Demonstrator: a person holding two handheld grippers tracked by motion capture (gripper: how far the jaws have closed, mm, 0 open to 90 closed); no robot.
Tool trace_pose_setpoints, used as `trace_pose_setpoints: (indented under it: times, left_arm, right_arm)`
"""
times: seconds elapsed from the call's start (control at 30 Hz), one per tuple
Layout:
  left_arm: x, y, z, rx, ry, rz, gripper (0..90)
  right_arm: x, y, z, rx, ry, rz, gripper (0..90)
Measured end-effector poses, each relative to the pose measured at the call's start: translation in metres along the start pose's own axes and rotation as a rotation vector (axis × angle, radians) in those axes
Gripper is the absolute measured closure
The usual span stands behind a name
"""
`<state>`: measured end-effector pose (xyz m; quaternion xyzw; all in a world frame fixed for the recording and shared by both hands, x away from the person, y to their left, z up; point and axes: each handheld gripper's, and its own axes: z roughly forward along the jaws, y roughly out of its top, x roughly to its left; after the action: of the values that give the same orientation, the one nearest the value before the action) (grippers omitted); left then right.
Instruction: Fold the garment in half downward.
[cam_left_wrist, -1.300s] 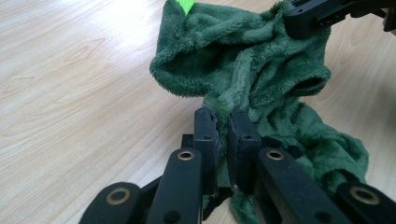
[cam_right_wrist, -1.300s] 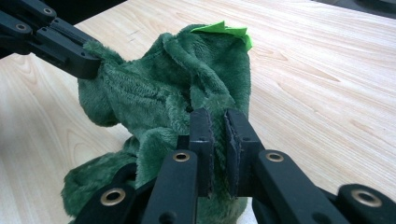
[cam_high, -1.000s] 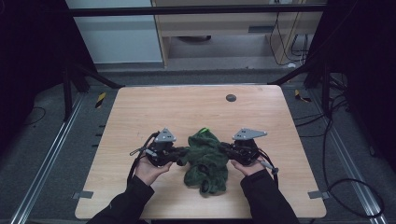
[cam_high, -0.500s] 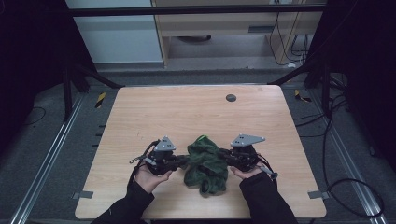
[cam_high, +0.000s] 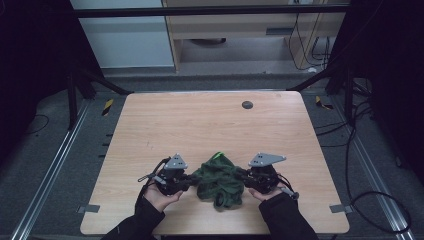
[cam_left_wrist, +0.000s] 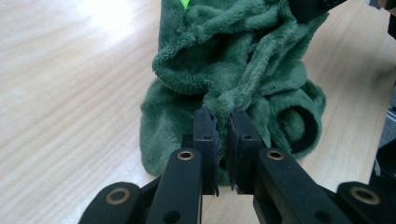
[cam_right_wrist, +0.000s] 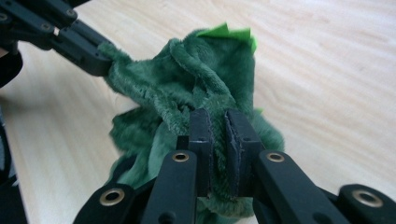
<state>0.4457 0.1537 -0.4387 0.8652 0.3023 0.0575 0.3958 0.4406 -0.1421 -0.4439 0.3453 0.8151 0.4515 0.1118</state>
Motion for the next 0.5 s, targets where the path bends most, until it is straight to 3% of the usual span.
trace_pose_setpoints:
  times: [0.5]
  left_arm:
    - [-0.008,-0.013,0.007,0.053,-0.021,0.01,83.0]
  right_arm:
    - [0.01,-0.022,-0.002,0.019,0.045,0.027,81.1]
